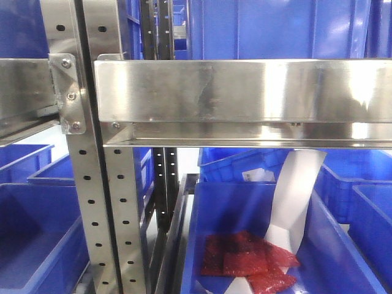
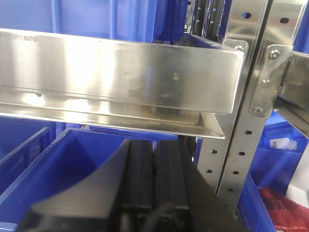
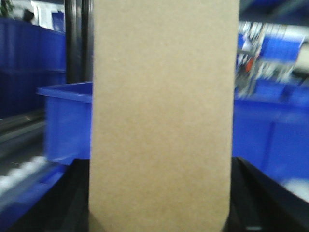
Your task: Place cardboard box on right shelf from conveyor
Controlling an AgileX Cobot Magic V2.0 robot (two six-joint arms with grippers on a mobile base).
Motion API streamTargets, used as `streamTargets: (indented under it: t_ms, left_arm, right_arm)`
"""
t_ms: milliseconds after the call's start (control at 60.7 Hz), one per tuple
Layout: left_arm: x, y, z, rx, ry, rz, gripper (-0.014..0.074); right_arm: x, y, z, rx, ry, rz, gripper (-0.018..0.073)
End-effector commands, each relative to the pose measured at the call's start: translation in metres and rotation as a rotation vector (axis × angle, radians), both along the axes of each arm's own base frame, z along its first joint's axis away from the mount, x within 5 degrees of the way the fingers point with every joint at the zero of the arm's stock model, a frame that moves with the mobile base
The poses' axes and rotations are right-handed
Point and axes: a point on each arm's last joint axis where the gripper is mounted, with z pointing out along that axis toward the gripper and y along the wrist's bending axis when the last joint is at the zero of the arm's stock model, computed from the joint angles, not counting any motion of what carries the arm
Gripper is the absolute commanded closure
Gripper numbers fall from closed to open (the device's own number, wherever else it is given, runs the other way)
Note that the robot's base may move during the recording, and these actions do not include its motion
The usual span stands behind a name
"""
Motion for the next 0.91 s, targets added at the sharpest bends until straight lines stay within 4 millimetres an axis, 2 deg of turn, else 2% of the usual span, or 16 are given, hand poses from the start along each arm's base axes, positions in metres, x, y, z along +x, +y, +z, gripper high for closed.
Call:
streamTargets:
  t_ms: [0, 115, 214, 362, 511, 890]
  left_arm:
    - [-0.001, 0.001, 0.009, -0.009, -0.093, 0.008, 0.0715]
    - [-0.001, 0.001, 0.009, -0.009, -0.093, 0.008, 0.0715]
    - [-0.001, 0.001, 0.009, -0.009, -0.093, 0.008, 0.0715]
    - [-0.001, 0.001, 0.009, -0.009, -0.093, 0.008, 0.0715]
    - [-0.001, 0.001, 0.009, -0.009, -0.093, 0.008, 0.0715]
    - [-0.001, 0.001, 0.009, -0.009, -0.093, 0.008, 0.0715]
  right_arm:
    - [0.020, 0.001, 0.031, -0.225, -0.104, -0.037, 0.0505]
    - [0.054, 0.002, 0.031, -0.493, -0.050, -0.062, 0.0503]
    - [0.089, 0.009, 0.015, -0.774, -0.016, -0.024, 0.0503]
    - [0.122, 0.022, -0.010, -1.094, -0.032, 0.101, 0.0503]
    - [0.146, 0.025, -0.034, -1.145, 0.035, 0.173, 0.0503]
    - [0.167, 0.039, -0.063, -1.172, 0.097, 0.278, 0.0503]
